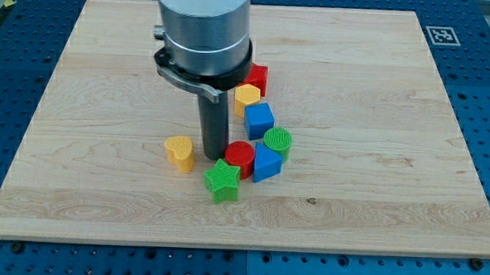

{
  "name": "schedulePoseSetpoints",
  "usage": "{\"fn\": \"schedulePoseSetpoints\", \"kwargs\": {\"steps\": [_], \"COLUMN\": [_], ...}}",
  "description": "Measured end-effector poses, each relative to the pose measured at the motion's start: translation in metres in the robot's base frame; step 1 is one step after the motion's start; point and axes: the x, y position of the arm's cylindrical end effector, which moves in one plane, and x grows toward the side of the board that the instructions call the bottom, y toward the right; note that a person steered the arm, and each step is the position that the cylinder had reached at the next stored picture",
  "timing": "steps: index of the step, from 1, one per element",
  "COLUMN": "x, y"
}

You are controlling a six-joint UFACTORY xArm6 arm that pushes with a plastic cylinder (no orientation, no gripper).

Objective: Separate red circle from group of blocks

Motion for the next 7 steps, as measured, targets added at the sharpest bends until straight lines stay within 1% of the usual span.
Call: {"fn": "schedulePoseSetpoints", "kwargs": {"steps": [1,3,7], "x": [0.014,0.028,0.04], "y": [0.007,0.021,0.063]}}
